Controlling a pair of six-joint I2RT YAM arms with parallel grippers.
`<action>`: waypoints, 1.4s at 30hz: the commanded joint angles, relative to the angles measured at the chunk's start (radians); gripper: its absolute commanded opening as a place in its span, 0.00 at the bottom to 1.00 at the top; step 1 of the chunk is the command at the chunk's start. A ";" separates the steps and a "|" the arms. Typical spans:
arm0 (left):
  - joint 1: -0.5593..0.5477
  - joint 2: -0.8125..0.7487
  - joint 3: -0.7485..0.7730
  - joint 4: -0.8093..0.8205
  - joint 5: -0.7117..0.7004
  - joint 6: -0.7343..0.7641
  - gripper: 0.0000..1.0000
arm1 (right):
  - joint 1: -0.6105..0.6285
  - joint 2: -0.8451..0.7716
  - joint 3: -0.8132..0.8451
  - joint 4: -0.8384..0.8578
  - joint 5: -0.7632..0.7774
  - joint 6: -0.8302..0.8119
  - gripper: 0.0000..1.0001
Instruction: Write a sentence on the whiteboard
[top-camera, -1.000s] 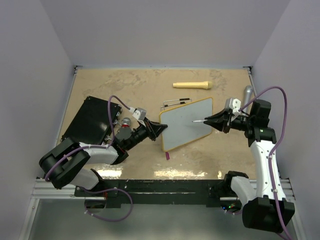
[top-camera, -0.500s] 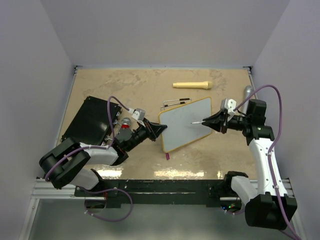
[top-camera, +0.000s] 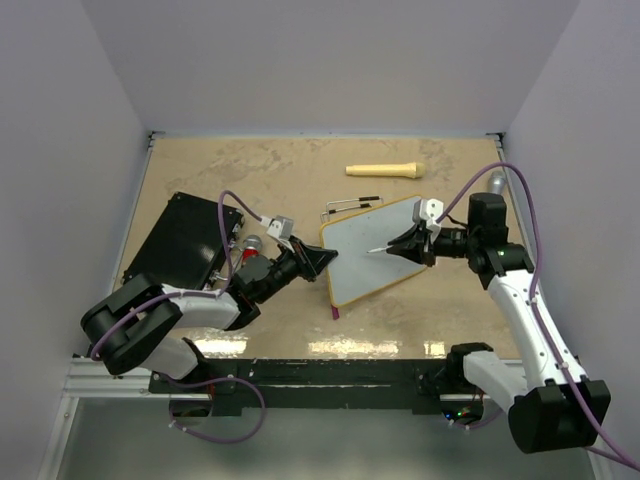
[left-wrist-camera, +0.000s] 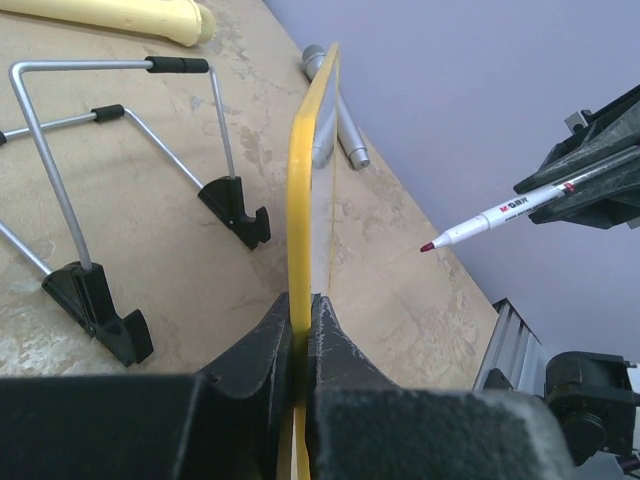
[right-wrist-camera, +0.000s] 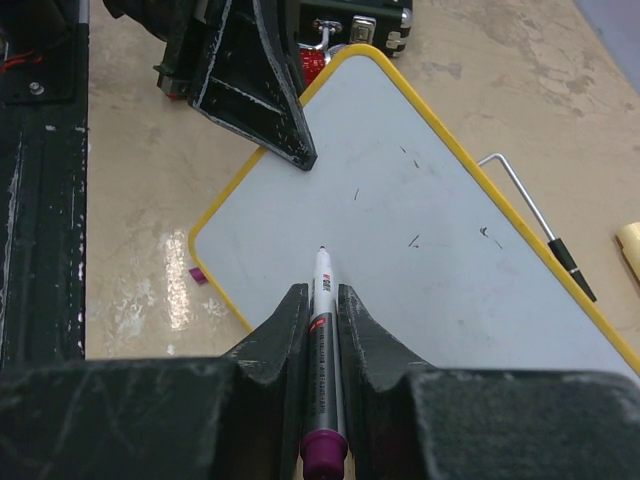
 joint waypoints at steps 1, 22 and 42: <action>-0.012 0.009 0.019 -0.007 -0.035 -0.006 0.00 | 0.017 -0.010 0.049 0.033 0.018 -0.006 0.00; -0.047 0.064 -0.012 0.066 -0.111 -0.158 0.00 | 0.189 0.051 0.072 0.180 0.171 0.117 0.00; -0.047 0.085 -0.018 0.111 -0.105 -0.175 0.00 | 0.245 0.085 0.014 0.283 0.250 0.203 0.00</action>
